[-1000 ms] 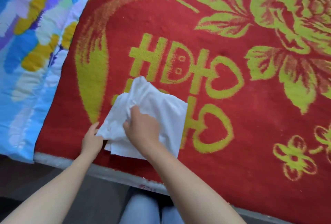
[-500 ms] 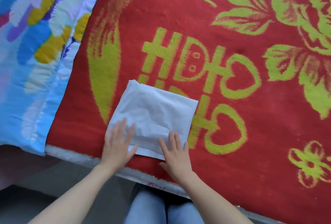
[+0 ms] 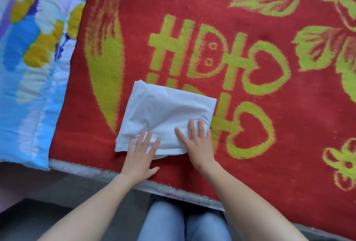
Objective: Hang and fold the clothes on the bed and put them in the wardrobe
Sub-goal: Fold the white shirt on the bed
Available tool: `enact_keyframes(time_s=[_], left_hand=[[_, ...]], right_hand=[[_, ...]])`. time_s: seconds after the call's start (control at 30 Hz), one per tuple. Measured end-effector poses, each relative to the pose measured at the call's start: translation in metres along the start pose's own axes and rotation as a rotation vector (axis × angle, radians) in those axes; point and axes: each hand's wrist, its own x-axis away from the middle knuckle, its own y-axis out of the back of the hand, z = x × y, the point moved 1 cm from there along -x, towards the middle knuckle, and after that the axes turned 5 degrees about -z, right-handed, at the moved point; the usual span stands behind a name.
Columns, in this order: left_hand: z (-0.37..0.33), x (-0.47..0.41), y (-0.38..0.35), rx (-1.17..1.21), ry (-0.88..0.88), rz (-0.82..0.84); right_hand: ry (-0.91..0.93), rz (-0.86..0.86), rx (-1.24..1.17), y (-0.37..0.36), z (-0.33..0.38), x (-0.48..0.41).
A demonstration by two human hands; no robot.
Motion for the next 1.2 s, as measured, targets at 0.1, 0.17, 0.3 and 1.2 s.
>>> enact_keyframes(time_s=[0.1,0.17,0.3,1.2], left_hand=[[-0.003,-0.007,0.002,0.052,0.118,-0.087],[-0.004,-0.012,0.004,0.071,0.209,-0.130],[0.002,-0.028,0.007,0.093,0.272,-0.326],[-0.028,0.285,0.161,-0.098,0.896,-0.806]], right_hand=[[0.013,-0.117,-0.049,0.004,0.001,-0.006],[0.038,-0.214,-0.118,0.005,-0.002,-0.008],[0.105,-0.411,-0.170,0.005,-0.011,-0.002],[1.118,-0.647,-0.026,0.223,0.136,0.127]])
